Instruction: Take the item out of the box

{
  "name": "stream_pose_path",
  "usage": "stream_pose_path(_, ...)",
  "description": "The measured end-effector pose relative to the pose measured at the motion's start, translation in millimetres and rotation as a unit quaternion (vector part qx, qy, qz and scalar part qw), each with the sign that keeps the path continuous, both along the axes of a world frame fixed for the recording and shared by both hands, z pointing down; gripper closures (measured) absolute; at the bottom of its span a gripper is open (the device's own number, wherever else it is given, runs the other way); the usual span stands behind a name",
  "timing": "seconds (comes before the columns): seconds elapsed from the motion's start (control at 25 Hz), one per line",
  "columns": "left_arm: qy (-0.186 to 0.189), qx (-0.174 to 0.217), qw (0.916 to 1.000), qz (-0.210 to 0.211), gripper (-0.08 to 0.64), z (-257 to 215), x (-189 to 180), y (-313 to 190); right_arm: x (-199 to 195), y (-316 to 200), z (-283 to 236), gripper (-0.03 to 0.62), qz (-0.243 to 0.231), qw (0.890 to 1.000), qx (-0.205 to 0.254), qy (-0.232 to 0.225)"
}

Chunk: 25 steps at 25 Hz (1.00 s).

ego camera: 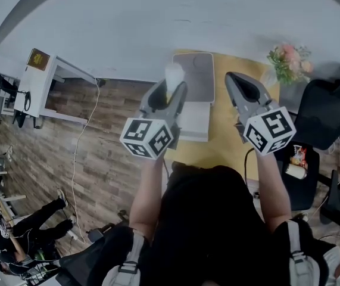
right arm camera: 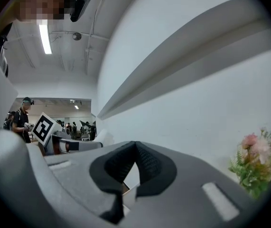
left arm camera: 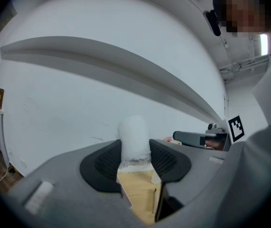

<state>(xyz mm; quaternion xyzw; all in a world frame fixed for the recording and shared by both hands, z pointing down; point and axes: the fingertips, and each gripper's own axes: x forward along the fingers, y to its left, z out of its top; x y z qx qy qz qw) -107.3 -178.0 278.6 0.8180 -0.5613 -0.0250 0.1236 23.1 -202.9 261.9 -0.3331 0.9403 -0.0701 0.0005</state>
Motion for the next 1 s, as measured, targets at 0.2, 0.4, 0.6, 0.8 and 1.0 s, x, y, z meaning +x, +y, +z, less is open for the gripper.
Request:
stream_pose_path(0.2, -0.004, -0.002, 1.0, 0.003, 0.371, 0.4, 3.3, -0.6, 3.5, -0.3, 1.9, 0.592, 0.006, 1.0, 0.012, 0.013)
stream_pose_path(0.4, -0.006, 0.0, 1.0, 0.0, 0.371, 0.0, 3.7, 1.0, 4.0, 1.8, 1.6, 0.592, 0.001, 1.0, 0.017, 0.018)
stream_pose_path(0.6, -0.007, 0.0, 1.0, -0.003, 0.371, -0.9, 1.9, 3.3, 4.9, 3.4, -1.4, 0.592, -0.003, 1.0, 0.02, 0.017)
stream_pose_path(0.8, -0.011, -0.013, 0.9998, -0.003, 0.371, 7.4, 1.6, 2.4, 6.6, 1.2, 4.9, 0.592, -0.002, 1.0, 0.021, 0.02)
stream_pose_path(1.0, -0.007, -0.013, 0.9999, -0.003, 0.371, 9.4, 0.9, 2.5, 11.2, -0.8, 7.9, 0.592, 0.004, 1.0, 0.019, 0.021)
